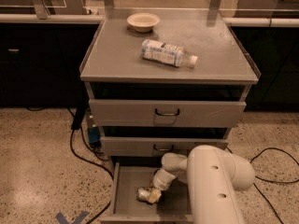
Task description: Pick 7up can from bottom drawer and place on counter
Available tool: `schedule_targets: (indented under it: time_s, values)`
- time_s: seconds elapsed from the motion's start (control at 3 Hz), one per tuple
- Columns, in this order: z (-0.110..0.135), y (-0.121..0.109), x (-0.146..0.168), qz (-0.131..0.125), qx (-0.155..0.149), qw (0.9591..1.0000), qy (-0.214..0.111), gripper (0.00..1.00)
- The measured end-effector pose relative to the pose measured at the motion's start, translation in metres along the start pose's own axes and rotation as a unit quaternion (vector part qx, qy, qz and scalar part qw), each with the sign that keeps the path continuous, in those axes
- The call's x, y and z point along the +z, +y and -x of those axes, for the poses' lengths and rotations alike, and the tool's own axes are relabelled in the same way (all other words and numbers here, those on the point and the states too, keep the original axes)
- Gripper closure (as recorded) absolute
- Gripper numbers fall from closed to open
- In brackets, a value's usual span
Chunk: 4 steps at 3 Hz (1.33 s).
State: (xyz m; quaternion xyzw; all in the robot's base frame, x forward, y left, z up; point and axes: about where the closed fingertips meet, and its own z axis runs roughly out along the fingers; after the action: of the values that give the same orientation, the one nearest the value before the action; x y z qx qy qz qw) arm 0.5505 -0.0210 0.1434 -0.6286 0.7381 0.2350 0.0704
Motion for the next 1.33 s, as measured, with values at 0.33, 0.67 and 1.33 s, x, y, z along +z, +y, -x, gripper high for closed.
schedule_targets:
  time_s: [0.33, 0.67, 1.33]
  values:
    - [0.011, 0.01, -0.039, -0.009, -0.016, 0.9998, 0.001, 1.0]
    - [0.026, 0.045, -0.111, -0.032, -0.041, 0.9986, 0.004, 1.0]
    - [0.03, 0.047, -0.119, -0.031, -0.042, 0.9986, 0.009, 1.0]
